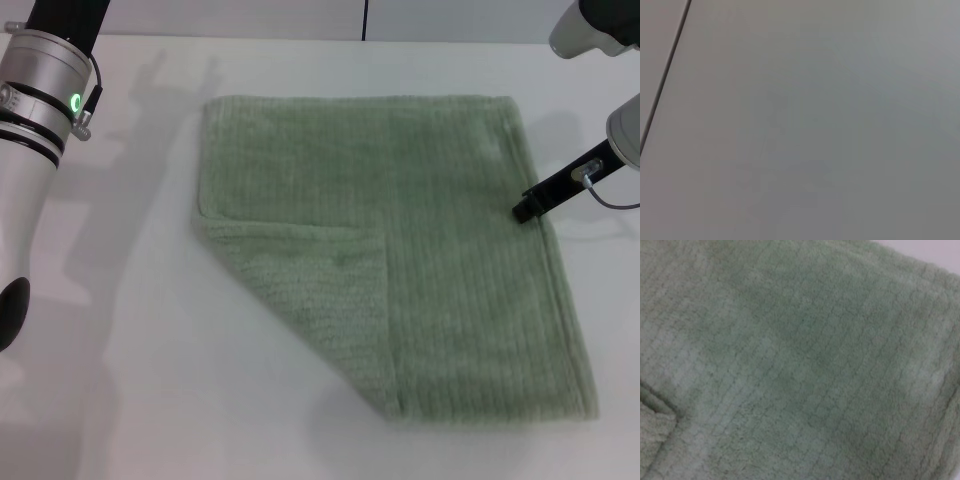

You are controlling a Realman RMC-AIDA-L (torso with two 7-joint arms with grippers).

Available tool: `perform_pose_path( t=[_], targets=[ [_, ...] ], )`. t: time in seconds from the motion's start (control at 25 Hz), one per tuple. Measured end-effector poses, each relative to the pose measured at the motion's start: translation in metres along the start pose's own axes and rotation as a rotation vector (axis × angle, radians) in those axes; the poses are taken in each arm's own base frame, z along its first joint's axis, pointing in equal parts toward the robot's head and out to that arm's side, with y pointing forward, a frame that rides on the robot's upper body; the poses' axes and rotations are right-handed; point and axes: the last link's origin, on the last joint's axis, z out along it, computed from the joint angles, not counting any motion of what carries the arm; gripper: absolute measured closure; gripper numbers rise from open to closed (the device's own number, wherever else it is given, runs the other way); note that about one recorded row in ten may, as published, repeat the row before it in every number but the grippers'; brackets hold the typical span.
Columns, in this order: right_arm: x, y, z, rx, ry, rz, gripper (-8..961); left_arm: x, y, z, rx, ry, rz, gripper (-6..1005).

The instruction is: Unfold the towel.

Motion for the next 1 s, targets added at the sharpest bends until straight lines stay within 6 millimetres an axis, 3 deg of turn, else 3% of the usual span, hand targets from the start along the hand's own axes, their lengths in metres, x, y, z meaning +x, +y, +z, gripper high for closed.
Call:
perform_pose_path(
  t=[0.72,1.0],
  targets=[
    [0.000,0.003,0.004,0.005,0.002,-0.009,954,0.002,0.002,0.001,-0.027,0.008,-0.024,242],
    [0.001,0.002,0.005,0.011,-0.001,-0.008,953,0.018,0.007,0.014,-0.253,-0.065,-0.172,244]
  ],
)
